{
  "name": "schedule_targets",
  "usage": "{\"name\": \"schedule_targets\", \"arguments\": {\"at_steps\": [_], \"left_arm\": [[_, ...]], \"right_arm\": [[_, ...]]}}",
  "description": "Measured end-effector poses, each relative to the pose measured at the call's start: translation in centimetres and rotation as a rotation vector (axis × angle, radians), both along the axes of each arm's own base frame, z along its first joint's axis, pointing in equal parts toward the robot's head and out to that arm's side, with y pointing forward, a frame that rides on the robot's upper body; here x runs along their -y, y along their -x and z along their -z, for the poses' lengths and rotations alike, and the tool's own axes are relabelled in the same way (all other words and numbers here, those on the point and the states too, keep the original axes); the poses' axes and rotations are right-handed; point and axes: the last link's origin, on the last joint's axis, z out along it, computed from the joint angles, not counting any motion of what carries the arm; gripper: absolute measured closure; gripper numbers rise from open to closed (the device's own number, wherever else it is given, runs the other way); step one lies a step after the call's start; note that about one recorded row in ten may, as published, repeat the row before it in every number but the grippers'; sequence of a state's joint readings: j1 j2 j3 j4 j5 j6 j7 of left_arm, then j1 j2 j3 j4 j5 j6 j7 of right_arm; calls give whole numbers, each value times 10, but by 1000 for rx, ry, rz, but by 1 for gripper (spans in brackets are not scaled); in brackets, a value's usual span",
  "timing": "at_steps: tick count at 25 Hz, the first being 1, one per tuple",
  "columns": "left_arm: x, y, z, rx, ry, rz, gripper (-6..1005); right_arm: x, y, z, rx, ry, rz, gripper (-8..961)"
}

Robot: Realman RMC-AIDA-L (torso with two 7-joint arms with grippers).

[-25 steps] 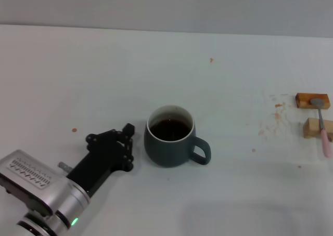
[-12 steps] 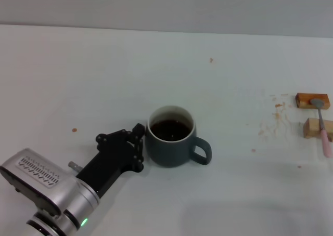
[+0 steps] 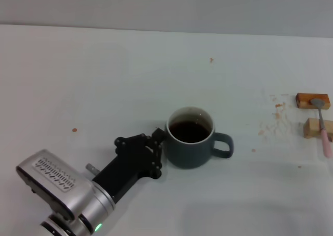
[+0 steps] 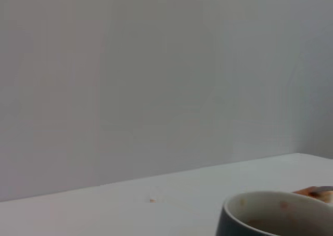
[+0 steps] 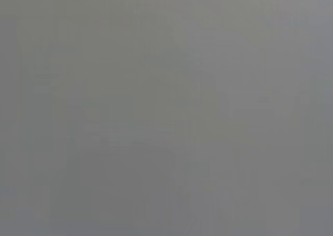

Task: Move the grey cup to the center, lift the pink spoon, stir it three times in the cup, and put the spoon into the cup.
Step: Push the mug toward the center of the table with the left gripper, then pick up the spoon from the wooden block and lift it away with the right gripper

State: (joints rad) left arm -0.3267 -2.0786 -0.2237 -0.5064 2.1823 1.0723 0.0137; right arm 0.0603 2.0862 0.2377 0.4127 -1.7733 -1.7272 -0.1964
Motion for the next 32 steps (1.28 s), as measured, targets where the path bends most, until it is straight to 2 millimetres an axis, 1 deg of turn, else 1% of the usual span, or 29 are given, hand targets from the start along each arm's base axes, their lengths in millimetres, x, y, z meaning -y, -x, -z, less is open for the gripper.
{"name": "schedule_targets", "arguments": {"at_steps": [8,18,20,25,26,27,28,32], "left_arm": [[1,-12,10,-8,57,41,1001],[2,-16,13,-15,74,59,1001],[1,-14,12,-23,64,58,1001],[-6,7,-2,-53,-1,7,1001],[-7,12,-7,-54,-25,-10,1001],[-7,12,-7,-54,-25,-10,1001],[-9,21,-15,-56,-64,-38,1001],[-10,31,-22,-64,-99,-64,1001]], "right_arm": [[4,0,2,-20,-1,17,228],[8,-4,3,-27,-2,46,229],[8,-5,3,-40,-10,67,229],[14,-9,3,-73,-33,126,230],[15,-10,3,-71,-30,133,230],[16,-11,5,-72,-23,141,230],[17,-12,6,-74,-16,149,230],[16,-16,13,-89,29,182,229]]}}
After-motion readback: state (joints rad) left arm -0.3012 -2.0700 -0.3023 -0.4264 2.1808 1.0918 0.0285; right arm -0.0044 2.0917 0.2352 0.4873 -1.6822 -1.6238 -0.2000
